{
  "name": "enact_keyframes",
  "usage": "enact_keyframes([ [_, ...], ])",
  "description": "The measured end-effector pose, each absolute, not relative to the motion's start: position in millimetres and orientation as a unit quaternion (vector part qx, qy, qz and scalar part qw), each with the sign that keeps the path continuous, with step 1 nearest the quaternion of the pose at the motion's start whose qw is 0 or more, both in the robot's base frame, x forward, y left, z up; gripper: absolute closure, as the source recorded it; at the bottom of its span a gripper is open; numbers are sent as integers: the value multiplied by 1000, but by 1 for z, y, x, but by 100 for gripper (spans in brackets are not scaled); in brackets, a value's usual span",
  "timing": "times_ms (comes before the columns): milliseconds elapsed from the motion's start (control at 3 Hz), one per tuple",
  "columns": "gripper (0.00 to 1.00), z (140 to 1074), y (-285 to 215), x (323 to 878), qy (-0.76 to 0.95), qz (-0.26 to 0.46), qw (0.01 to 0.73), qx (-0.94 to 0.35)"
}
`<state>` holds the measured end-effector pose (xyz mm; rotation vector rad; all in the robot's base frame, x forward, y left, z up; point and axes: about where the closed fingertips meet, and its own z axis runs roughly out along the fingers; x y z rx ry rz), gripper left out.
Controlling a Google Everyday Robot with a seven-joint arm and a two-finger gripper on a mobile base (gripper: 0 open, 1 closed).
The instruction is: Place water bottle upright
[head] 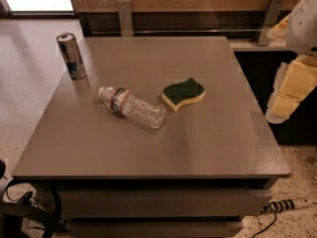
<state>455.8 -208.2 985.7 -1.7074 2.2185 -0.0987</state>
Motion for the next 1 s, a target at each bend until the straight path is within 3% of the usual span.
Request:
enact_keyframes([
  [333,0,970,-186,506,812,-35,109,-573],
  [1000,0,948,-112,570,873,12,99,-477],
])
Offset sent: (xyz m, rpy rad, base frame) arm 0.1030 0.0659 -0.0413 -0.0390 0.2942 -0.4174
